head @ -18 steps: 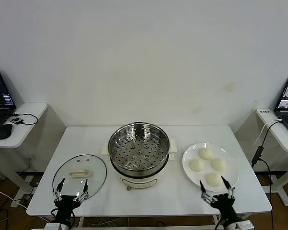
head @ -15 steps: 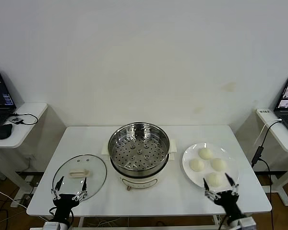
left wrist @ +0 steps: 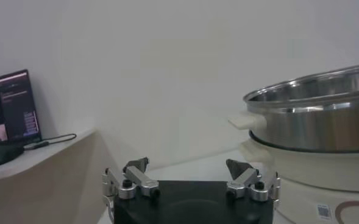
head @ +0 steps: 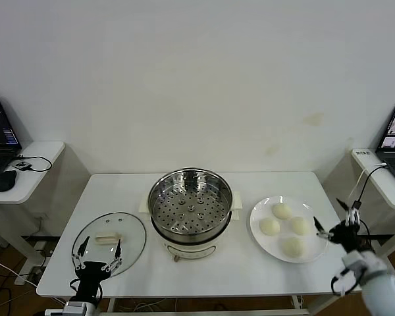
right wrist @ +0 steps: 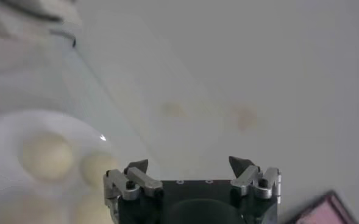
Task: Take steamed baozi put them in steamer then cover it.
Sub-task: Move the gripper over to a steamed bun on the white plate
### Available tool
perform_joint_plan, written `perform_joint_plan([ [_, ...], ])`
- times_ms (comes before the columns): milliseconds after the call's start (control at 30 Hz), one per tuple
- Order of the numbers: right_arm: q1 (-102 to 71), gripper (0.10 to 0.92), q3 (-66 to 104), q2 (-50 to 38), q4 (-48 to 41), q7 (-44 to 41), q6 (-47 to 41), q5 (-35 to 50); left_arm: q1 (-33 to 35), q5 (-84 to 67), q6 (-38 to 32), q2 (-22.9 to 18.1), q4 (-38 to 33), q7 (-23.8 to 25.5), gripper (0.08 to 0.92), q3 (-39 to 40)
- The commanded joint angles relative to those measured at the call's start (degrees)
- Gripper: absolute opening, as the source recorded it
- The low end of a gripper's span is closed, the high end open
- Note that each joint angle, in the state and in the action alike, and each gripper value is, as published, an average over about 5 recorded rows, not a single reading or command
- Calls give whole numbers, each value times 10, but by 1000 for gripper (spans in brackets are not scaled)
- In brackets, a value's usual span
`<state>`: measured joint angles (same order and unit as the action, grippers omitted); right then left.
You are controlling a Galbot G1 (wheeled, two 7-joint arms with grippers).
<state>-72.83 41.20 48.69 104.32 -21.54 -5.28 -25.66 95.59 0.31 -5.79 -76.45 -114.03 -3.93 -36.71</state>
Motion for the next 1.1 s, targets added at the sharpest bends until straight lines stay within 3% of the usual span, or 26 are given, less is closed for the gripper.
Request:
perform_joint_plan([
  [33,164,823,-98,-149,-83,-108,-27,-71,-3,13,-3,-1,2,2,823,-1],
  [200,350,823,-289,-212,-170,-207,-15,-44,-6,13,-3,0,5,0,823,-2],
  [533,614,823,-638,-229,-260,-360,-25,138,-17,17,-5,-5,17,-5,823,4],
  [700,659,823,-718,-199,-308,-374,-18,165,-18,13,-7,0,18,-9,823,-4],
  [1100,654,823,-709,-80,-404,-346,-21,168,-7,11,-21,5,22,-10,823,-14],
])
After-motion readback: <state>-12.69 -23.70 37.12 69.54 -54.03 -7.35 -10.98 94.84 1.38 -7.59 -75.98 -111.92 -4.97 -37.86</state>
